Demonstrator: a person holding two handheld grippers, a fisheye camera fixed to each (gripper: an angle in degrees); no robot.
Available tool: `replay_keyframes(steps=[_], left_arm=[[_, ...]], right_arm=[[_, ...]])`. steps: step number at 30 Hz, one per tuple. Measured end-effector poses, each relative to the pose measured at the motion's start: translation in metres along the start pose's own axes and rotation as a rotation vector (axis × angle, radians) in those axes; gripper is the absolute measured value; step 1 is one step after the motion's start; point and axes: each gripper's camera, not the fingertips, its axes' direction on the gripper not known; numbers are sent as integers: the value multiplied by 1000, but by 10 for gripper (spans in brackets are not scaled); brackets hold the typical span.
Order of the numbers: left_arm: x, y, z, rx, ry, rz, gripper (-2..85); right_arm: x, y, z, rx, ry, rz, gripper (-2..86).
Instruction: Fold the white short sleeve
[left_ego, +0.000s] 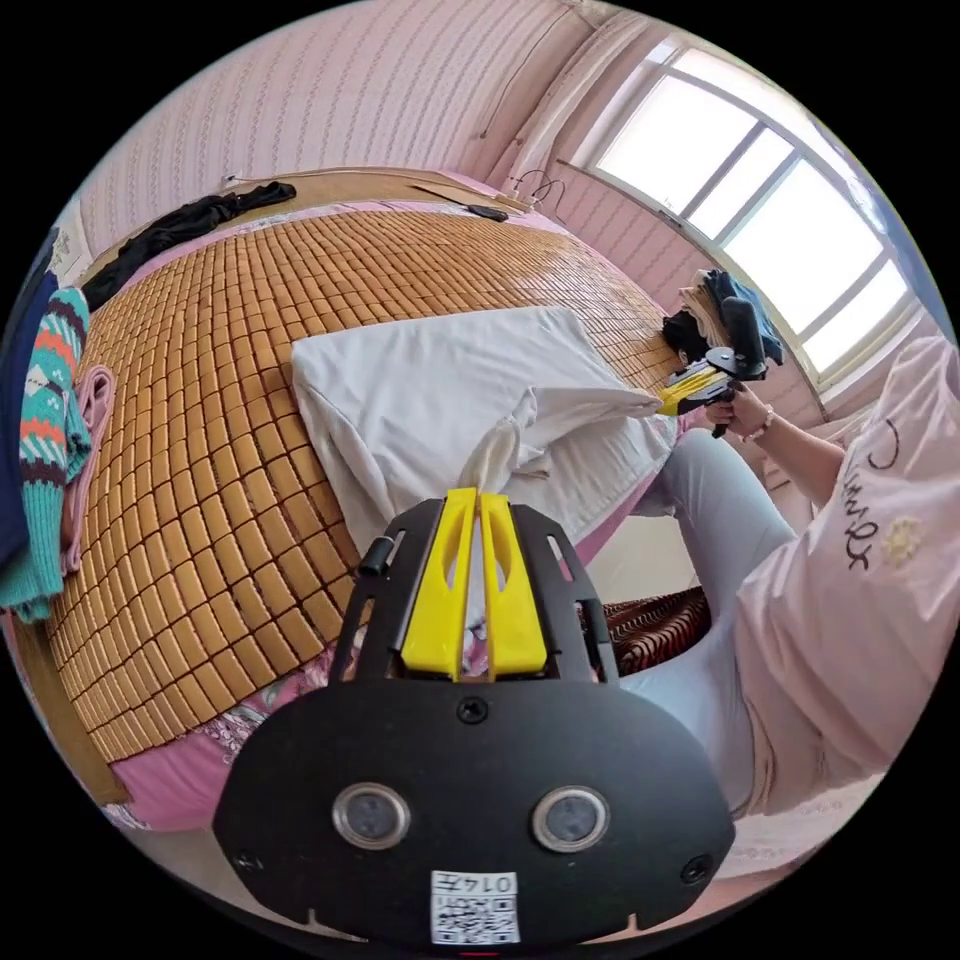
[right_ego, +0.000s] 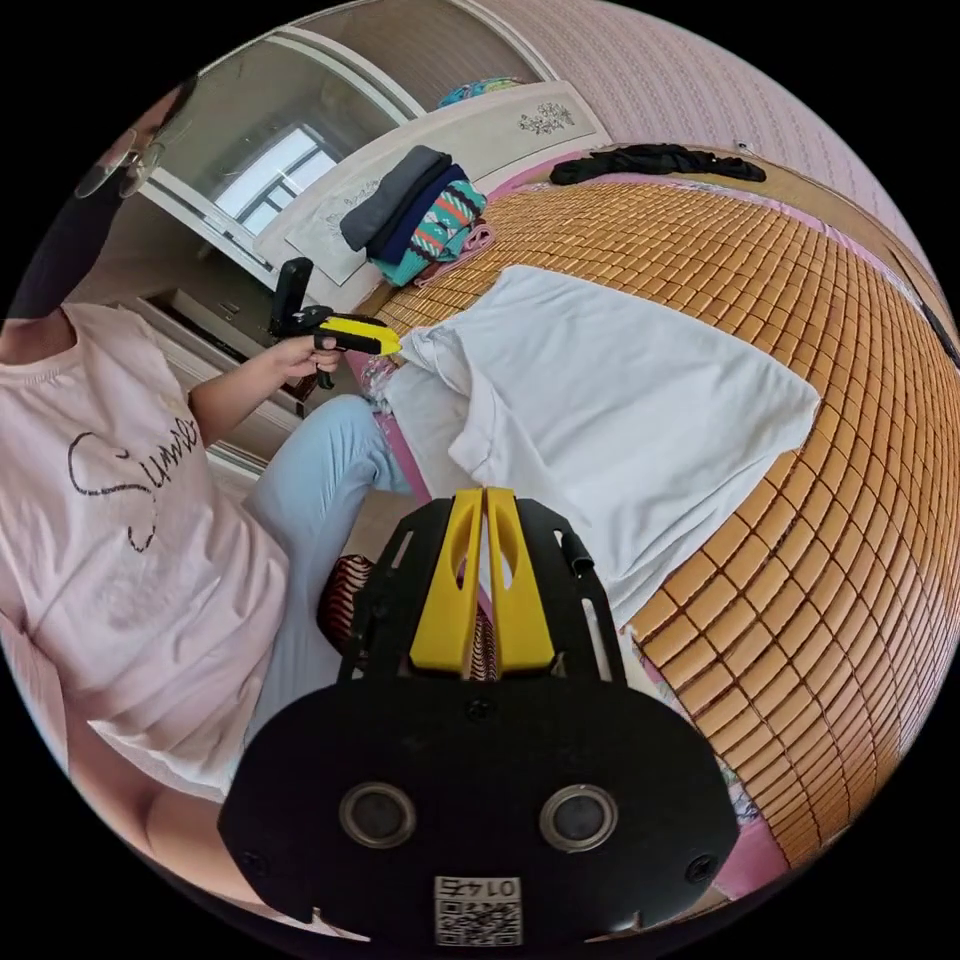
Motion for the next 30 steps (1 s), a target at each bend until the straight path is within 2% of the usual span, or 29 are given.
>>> replay_keyframes(steps=[4,6,11,14,17,20,22,23,24,27,30], left_arm=[[-6,29,23,-131,0,-85,-8],[-6,37,26,-190,-74,-99,-6],[14,34,17,-125,-177,-49,-5],[43,24,28,-24,-161,12,-8],[78,16,63,66,-79,55,-9],[108,10,104,102,-52,69,-10],[120,11,129,77,-110,99,-10],[126,12,147,-7,-179,131,-10],[134,18,152,5,-229,200,-10],[146,27,156,-11,-287,294,-10],[145,27,147,41,-244,245,-10]], right_arm=[[-6,3,39,-154,65,3,19],[-7,7,50,-201,75,32,38],[-10,13,39,-106,99,110,27],[-11,9,42,-20,186,141,9],[-12,-3,66,-53,312,138,0],[-2,-10,103,-253,349,175,-4],[-7,-10,106,-240,371,155,-6],[-10,-13,110,-279,380,133,-7],[-13,-17,110,-309,403,113,-8],[-23,-46,97,-278,465,22,-9],[-17,-102,95,-232,402,-48,-9]])
